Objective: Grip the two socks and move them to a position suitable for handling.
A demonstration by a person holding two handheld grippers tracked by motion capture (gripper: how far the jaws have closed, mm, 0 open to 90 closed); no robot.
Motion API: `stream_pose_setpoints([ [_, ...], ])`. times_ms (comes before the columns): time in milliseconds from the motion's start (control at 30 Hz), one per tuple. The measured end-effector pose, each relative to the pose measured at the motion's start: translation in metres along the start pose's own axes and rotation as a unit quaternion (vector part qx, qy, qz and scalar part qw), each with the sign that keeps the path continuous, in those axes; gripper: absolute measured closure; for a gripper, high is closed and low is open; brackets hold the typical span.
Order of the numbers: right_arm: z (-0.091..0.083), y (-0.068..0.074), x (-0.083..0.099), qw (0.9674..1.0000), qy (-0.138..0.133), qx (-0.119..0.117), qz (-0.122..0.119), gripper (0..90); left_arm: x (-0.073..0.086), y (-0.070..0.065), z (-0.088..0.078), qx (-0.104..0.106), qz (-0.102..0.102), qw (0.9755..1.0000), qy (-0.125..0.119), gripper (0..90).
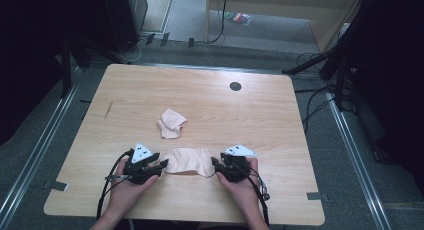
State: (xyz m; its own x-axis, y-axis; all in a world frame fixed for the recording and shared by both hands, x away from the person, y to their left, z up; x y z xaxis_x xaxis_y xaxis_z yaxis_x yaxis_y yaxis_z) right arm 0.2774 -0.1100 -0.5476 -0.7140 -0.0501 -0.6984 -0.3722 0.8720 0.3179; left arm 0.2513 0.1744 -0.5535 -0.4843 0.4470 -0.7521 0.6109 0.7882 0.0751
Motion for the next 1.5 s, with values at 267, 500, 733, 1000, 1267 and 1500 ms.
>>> stream_pose_setpoints([
  [267,0.007,0.008,0.007,0.9994,0.005,0.005,-0.033,87.5,-0.001,0.002,0.002,0.018,-0.005,0.9998,0.010,90.0],
  [500,-0.008,0.002,0.003,0.9996,0.013,-0.002,-0.024,88.8,0.003,0.010,-0.014,0.034,-0.001,0.9994,0.003,90.0],
  [733,-0.022,-0.002,0.004,0.9997,0.007,0.008,-0.024,89.7,0.011,0.017,-0.031,0.030,-0.006,0.9995,0.001,90.0],
  [1000,-0.021,-0.001,0.010,0.9994,0.017,-0.008,-0.028,89.4,0.015,0.009,-0.028,0.060,0.005,0.9981,-0.015,90.0],
  [1267,-0.014,-0.002,0.011,0.9986,0.014,-0.026,-0.043,85.0,0.016,0.001,-0.023,0.062,0.020,0.9972,-0.037,81.1],
  [1500,-0.018,-0.009,0.005,0.9989,-0.033,-0.024,-0.022,46.7,0.017,0.024,-0.032,0.023,-0.026,0.9925,-0.117,39.8],
])
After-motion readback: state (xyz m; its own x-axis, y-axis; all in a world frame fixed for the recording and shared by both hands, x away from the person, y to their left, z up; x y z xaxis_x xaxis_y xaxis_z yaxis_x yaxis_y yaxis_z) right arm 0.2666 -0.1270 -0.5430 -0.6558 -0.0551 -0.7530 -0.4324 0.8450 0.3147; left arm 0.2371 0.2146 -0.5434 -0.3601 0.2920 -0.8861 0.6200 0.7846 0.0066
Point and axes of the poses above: each handheld gripper's, and its own axes: z roughly forward along the jaws, x roughly out of its underside, y roughly to its left, the point moved 1 cm from there along z, roughly forward along the jaws, and after that the axes turned 13 degrees about z, right-handed, at the moved point
